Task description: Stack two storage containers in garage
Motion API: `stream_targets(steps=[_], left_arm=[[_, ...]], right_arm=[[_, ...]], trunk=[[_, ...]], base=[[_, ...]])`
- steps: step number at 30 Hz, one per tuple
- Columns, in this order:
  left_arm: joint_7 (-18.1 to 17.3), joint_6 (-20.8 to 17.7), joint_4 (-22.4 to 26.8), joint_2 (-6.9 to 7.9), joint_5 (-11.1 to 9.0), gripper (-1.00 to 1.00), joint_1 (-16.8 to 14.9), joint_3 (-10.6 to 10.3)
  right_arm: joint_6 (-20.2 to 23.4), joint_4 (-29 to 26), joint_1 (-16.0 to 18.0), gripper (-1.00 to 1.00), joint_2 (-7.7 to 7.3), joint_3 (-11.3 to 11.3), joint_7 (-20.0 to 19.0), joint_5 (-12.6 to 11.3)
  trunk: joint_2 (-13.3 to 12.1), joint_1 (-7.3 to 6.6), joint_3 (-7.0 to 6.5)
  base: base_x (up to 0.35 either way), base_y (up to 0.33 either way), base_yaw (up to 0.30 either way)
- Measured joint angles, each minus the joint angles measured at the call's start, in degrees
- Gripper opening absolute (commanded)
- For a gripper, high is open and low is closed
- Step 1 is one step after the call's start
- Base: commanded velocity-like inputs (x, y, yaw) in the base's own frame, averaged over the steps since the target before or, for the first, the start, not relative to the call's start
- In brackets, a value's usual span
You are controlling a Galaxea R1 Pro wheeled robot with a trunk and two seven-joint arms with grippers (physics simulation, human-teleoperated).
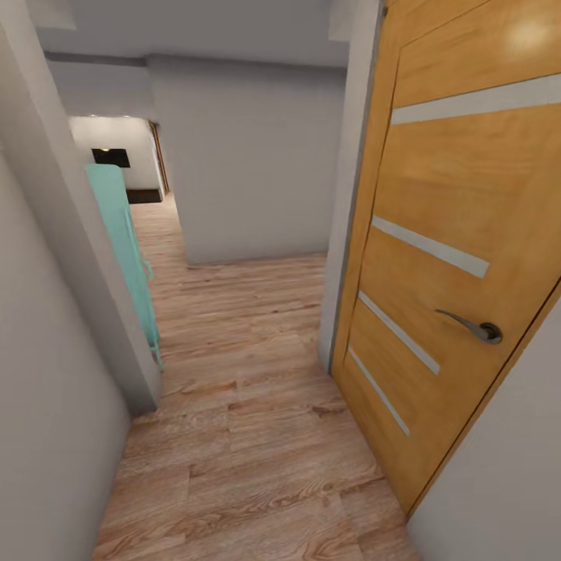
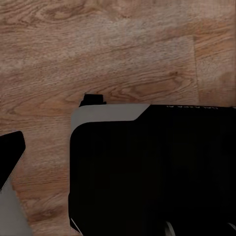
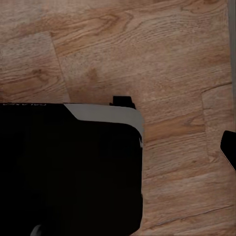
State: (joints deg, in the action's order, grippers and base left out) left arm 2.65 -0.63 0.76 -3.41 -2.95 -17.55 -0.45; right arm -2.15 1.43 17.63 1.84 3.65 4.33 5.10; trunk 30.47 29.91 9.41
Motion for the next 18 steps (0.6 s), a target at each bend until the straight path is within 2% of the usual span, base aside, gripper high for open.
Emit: stream_targets(steps=[14,18], left_arm=[[0.0,0.0,-0.01,0.0,-0.02,1.0,-0.01,0.0],[0.0,0.0,-0.01,0.0,-0.02,1.0,0.0,0.0]], right_arm=[[-0.02,0.0,-0.01,1.0,0.28,0.0,0.0,-0.18],[-0.01,0.0,-0.03,1.0,0.13,0.0,0.0,-0.03]], trunk=[[0.0,0.0,0.0],[0.0,0.0,0.0]], base=[[0.338,0.0,0.0],[0.338,0.0,0.097]])
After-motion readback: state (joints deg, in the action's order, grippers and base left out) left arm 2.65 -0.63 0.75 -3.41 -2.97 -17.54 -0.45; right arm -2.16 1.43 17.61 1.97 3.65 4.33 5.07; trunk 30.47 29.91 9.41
